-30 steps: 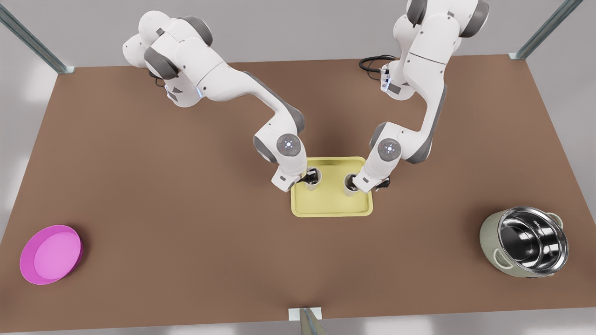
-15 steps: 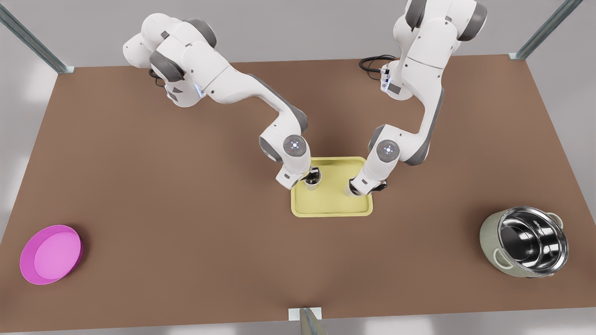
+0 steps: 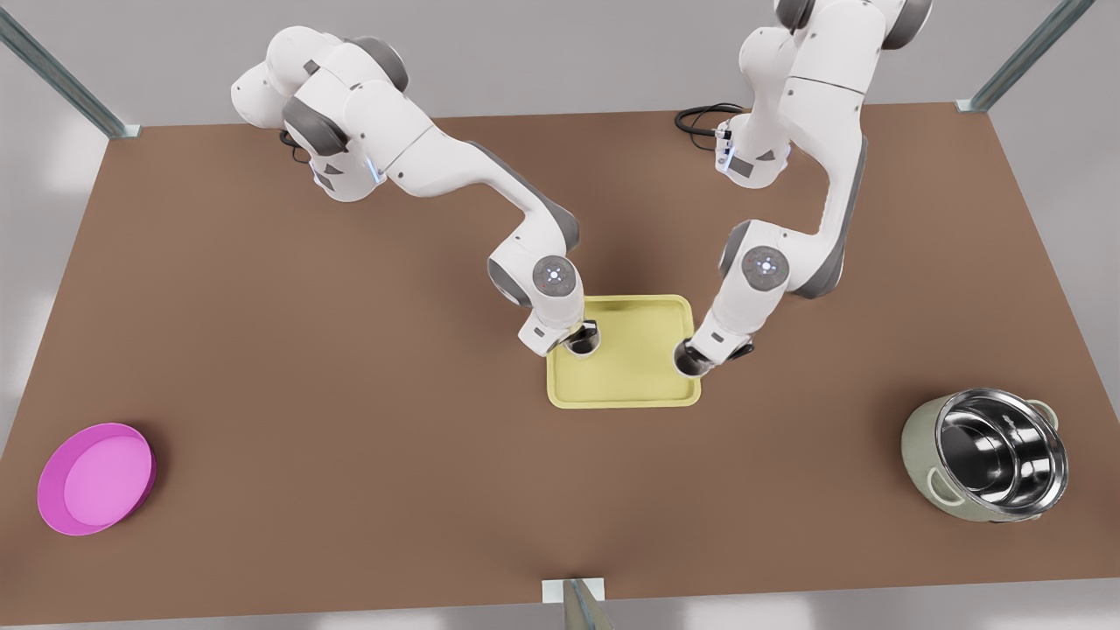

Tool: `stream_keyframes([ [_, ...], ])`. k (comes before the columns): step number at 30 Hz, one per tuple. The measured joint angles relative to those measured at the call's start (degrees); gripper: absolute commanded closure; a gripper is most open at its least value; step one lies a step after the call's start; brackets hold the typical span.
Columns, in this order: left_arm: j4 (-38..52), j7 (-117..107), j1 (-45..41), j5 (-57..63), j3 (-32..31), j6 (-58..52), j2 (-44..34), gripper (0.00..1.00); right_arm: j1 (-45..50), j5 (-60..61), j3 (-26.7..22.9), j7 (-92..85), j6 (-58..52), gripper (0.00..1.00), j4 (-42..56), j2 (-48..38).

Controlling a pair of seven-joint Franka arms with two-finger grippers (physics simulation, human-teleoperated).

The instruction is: Use the left arm to pick up the white IKEA cup from the tray and place it on the middle-left position; use the right arm to pick up the white IKEA cup from the tray and place it on the middle-right position

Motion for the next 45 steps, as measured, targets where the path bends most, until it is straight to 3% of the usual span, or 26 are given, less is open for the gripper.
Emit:
stream_keyframes([
  [2, 0.0, 1.4, -0.1, -0.1, 4.2, -2.8, -1.5, 0.77, -0.3, 0.1, -0.1, 0.1, -0.4, 0.76, 0.0, -1.5],
  [5, 1.8, 4.7, 6.6, -1.1, 6.9, -5.4, 1.8, 0.77, -1.5, 0.2, -0.2, 0.2, -2.1, 0.76, 0.1, -4.6],
  [9, 4.3, 9.1, 11.0, -1.7, 7.3, -6.0, 7.5, 0.77, -7.5, 0.2, -0.2, -0.8, -6.0, 0.76, 0.4, -8.9],
  [15, 4.2, 14.4, 11.4, -7.2, 7.1, -4.1, 9.3, 0.77, -17.8, 0.4, -0.3, -6.7, -11.7, 0.76, 2.5, -10.9],
  [21, 4.1, 19.2, 12.0, -9.9, 7.3, -3.2, 9.1, 0.68, -26.2, 1.4, -0.4, -16.6, -15.0, 0.76, 9.8, -7.2],
  [22, 4.1, 19.9, 12.0, -10.1, 7.3, -3.1, 9.1, 0.62, -27.3, 1.4, -0.4, -18.5, -15.3, 0.76, 10.7, -6.7],
  [23, 4.1, 20.6, 12.1, -10.3, 7.3, -3.0, 9.1, 0.44, -28.1, 1.4, -0.6, -20.4, -15.5, 0.76, 11.8, -6.2],
  [24, 4.2, 21.5, 12.1, -10.6, 7.3, -2.9, 9.2, 0.05, -28.6, 1.4, -0.8, -22.3, -15.6, 0.76, 13.0, -5.4],
  [25, 4.2, 22.5, 12.1, -11.2, 7.3, -2.8, 9.2, 0.00, -28.9, 1.5, -1.2, -24.2, -15.6, 0.76, 14.5, -4.4],
  [29, 4.7, 27.0, 12.0, -11.0, 8.6, -3.4, 5.4, 0.00, -32.1, 1.4, -2.0, -32.2, -14.1, 0.75, 17.2, -0.6],
  [32, 12.6, 28.4, 12.1, -6.0, 9.5, -11.3, -1.3, 0.00, -34.1, 1.4, -2.0, -38.0, -12.2, 0.75, 17.4, 2.0],
  [39, 26.9, 28.1, 11.8, -8.1, 8.8, -27.5, -2.8, 0.00, -36.6, 1.2, -1.8, -49.2, -10.2, 0.74, 16.5, 5.2],
  [41, 21.3, 27.8, 11.3, -8.1, 7.6, -28.9, -8.5, 0.00, -36.9, 1.2, -1.7, -51.8, -9.9, 0.74, 16.5, 6.0],
  [45, 20.8, 27.5, 11.4, -6.6, 7.0, -30.3, -8.6, 0.00, -37.0, 1.0, -1.7, -56.1, -9.6, 0.70, 16.5, 7.2],
])
